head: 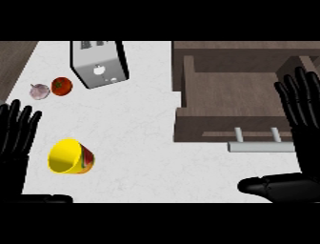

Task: Pick up the cup, place it into the drawer and close the drawer

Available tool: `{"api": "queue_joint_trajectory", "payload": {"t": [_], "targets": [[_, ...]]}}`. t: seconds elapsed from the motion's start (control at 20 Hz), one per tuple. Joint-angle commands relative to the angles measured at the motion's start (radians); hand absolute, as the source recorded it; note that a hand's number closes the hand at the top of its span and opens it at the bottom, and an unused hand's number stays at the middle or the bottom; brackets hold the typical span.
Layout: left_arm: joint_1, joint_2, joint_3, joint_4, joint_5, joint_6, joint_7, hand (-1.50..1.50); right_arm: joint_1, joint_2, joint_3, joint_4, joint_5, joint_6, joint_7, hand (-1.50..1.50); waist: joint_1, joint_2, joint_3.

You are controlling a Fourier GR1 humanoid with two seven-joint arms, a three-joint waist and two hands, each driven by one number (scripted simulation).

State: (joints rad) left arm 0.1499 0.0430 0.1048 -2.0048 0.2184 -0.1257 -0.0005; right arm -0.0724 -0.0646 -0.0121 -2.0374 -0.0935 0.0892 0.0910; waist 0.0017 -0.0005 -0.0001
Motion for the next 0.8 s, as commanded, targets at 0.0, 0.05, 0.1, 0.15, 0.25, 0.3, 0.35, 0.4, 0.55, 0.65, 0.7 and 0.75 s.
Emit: {"api": "queue_joint_trajectory", "payload": {"t": [0.0,0.05,0.1,0.15,0.25,0.3,0.35,0.4,0.55,0.65,0.7,0.75], "targets": [[0.036,-0.036,-0.025,0.049,-0.055,0.015,-0.046,-1.50,-0.034,-0.008,-0.009,-0.009,-0.021,0.002,0.044,-1.50,0.000,0.000,0.000],[0.034,-0.026,-0.024,0.057,-0.034,-0.005,-0.033,-1.50,-0.068,-0.045,-0.071,0.007,-0.043,0.014,0.039,-1.50,0.000,0.000,0.000],[0.054,0.006,0.019,0.046,-0.021,-0.022,-0.036,-1.50,-0.018,-0.014,-0.008,-0.098,-0.009,-0.021,0.106,-1.50,-0.001,-0.001,0.000],[0.011,-0.006,0.018,0.160,-0.044,-0.018,-0.086,-1.50,0.006,-0.005,0.001,-0.042,-0.012,0.005,0.042,-1.50,-0.002,0.000,0.000],[0.098,-0.014,0.018,0.135,-0.067,-0.034,-0.148,-1.50,-0.052,-0.022,-0.032,-0.077,-0.047,-0.017,0.130,-1.50,0.001,0.000,0.000],[0.014,0.015,0.062,0.178,-0.036,-0.024,-0.106,-1.50,-0.046,0.020,0.037,-0.024,0.033,-0.033,0.055,-1.50,0.000,0.000,0.000],[0.015,0.012,0.086,0.277,-0.032,-0.047,-0.195,-1.50,-0.030,-0.011,-0.027,0.021,-0.009,0.004,0.010,-1.50,-0.001,0.001,0.000],[0.029,-0.010,0.052,0.175,-0.067,0.011,-0.114,-1.50,0.005,-0.017,-0.028,-0.019,-0.024,0.019,0.020,-1.50,-0.001,0.000,0.000],[-0.020,0.023,0.100,0.363,-0.056,-0.047,-0.236,-1.50,-0.049,-0.030,-0.060,-0.012,-0.069,0.016,0.070,-1.50,-0.003,0.001,0.000],[0.058,0.022,0.098,0.332,-0.056,-0.080,-0.276,-1.50,-0.065,-0.028,-0.027,-0.030,-0.033,0.003,0.107,-1.50,0.001,0.000,0.000],[-0.026,0.044,0.120,0.397,-0.059,-0.058,-0.250,-1.50,-0.081,-0.064,-0.099,-0.026,-0.105,0.033,0.110,-1.50,-0.002,0.001,0.000],[0.004,0.035,0.105,0.378,-0.055,-0.067,-0.235,-1.50,-0.051,-0.060,-0.103,0.047,-0.099,0.065,0.021,-1.50,0.000,0.001,0.000]]}}
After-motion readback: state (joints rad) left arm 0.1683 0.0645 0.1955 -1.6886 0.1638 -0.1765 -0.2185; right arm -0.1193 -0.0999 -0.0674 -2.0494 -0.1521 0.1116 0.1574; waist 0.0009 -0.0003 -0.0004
